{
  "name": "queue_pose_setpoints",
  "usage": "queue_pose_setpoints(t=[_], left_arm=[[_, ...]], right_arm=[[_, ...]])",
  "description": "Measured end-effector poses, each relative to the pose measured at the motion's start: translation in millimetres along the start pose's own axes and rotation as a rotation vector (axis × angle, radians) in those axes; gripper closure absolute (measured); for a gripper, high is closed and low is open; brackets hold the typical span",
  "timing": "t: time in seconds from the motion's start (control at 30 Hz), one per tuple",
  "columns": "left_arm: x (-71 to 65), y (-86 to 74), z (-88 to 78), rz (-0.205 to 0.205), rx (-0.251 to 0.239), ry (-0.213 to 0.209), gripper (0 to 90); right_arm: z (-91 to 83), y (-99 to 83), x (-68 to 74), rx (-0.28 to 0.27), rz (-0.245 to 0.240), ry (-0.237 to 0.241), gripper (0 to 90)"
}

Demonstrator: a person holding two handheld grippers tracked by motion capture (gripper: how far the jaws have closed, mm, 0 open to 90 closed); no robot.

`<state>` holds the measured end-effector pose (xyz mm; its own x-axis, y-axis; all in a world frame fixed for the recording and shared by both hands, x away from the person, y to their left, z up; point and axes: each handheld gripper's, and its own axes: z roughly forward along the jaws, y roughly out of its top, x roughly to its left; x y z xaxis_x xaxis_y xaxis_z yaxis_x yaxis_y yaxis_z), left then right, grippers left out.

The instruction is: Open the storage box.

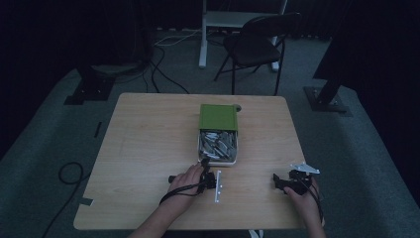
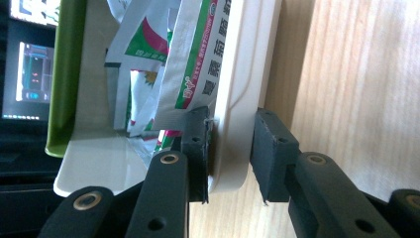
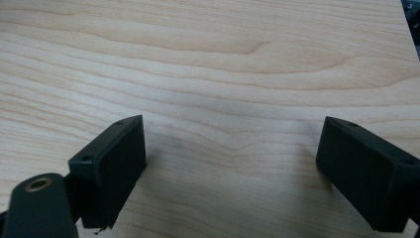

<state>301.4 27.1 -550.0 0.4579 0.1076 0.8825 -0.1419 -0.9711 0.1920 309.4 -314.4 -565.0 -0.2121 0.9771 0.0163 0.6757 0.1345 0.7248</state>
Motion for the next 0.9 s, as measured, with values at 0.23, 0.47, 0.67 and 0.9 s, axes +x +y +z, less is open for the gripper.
queue_pose_setpoints(t=[0.23,0.47,0.67,0.9], left_arm=[[-2.5,1.4,-6.4,0.000,0.009,-0.012,70.5],[-8.1,1.5,-11.1,0.005,0.008,-0.018,70.6],[-10.2,2.6,-15.6,0.002,0.010,-0.028,70.7],[-11.1,5.4,-18.7,0.005,-0.001,-0.032,70.8]], right_arm=[[0.0,0.0,0.0,0.000,0.000,0.000,11.5],[0.0,0.0,0.0,0.000,0.000,0.000,11.5],[0.0,0.0,0.0,0.000,0.000,0.000,11.5],[0.0,0.0,0.0,0.000,0.000,0.000,11.5]])
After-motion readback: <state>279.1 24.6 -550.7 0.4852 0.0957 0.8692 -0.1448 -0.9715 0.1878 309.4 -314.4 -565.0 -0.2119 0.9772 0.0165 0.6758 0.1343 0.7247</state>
